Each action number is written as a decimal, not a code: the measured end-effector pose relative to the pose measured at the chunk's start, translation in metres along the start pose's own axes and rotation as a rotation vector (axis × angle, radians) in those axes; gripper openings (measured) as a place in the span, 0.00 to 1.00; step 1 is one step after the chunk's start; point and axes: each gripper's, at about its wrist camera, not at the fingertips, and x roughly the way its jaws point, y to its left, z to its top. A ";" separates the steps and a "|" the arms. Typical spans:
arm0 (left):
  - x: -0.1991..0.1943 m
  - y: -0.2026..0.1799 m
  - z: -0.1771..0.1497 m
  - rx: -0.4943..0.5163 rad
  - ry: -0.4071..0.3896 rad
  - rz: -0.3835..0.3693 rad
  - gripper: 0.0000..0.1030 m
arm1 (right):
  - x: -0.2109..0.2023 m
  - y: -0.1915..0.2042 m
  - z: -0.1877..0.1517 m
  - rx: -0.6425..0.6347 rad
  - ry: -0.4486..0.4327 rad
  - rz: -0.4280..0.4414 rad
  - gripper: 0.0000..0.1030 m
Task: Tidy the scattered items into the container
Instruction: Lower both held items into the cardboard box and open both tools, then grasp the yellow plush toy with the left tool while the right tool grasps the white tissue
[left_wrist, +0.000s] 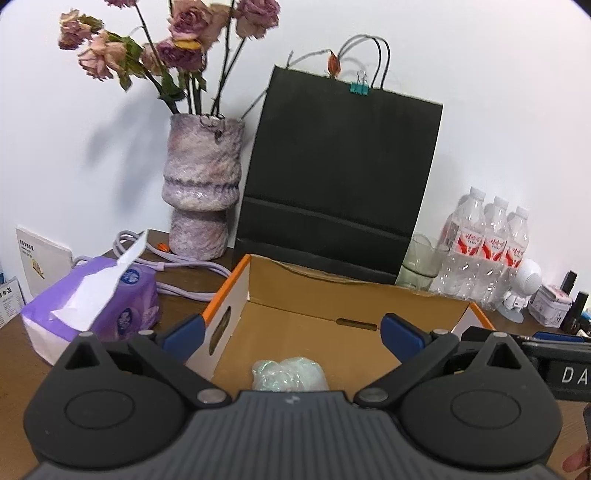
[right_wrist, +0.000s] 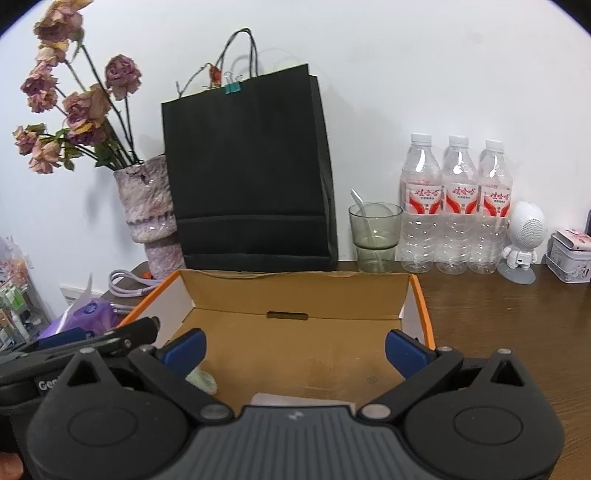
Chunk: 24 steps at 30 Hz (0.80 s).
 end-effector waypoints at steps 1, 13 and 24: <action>-0.005 0.001 0.000 -0.005 -0.006 -0.004 1.00 | -0.004 0.002 0.000 -0.008 -0.006 -0.001 1.00; -0.075 0.021 -0.013 0.026 -0.045 -0.037 1.00 | -0.076 0.019 -0.022 -0.079 -0.097 -0.018 1.00; -0.113 0.056 -0.052 0.068 -0.002 -0.028 1.00 | -0.110 -0.002 -0.091 0.009 -0.079 -0.017 1.00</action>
